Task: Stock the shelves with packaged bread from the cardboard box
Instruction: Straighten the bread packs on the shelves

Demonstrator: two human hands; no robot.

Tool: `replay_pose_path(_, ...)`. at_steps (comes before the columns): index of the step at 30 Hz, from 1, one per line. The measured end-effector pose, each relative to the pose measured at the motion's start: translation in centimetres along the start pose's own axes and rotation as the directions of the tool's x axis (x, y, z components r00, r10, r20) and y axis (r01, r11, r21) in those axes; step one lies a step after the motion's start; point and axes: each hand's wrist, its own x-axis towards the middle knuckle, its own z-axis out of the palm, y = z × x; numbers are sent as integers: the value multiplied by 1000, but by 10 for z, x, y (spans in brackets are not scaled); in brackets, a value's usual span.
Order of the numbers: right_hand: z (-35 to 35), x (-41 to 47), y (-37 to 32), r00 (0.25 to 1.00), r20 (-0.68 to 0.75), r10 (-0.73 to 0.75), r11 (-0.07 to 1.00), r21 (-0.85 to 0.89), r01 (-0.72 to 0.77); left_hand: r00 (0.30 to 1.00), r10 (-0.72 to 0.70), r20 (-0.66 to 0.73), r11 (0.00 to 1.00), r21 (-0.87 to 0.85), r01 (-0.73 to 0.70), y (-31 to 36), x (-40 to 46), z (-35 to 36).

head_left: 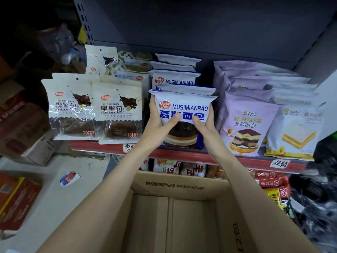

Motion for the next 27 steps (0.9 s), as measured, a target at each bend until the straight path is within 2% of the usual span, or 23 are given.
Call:
replay_pose_path(5,-3,-1,1,1000,1,13,999,41,-13,998,59,-21,993,108,-56,1,2,2)
replay_pose_path(9,-4,-15,-18,999,-53,7,997,-82,-11,1000,25,-8,991,128,-24,6,-1,2)
replay_pose_path(11,-9,-32,-32,989,-136,-53,975,-222,22,1000,3,-31,990,139,1,11,-5,1)
replay_pose_path(13,-22,-47,-55,966,-187,-175,931,-350,101,997,-2,-78,978,207,18,18,-14,-2)
replay_pose_path(16,-41,-41,-93,924,-96,-370,802,-536,265,978,71,-195,915,404,14,32,-35,-11)
replay_pose_path(18,-51,-10,-108,902,57,-428,680,-637,363,942,234,-240,824,563,-62,42,-43,-20)
replay_pose_path(20,-55,33,-115,887,211,-411,581,-689,433,922,374,-103,653,735,-183,49,-36,-28)
replay_pose_path(21,-56,56,-115,888,274,-369,546,-709,446,924,383,-1,542,810,-224,52,-28,-31)
replay_pose_path(24,-51,119,-104,859,477,-187,407,-758,509,928,281,246,248,915,-317,60,2,-36)
replay_pose_path(25,-48,135,-98,830,541,-139,362,-752,551,930,230,286,192,924,-332,64,11,-37)
replay_pose_path(27,-41,159,-88,779,624,-65,309,-729,610,935,128,330,146,927,-347,67,26,-37)
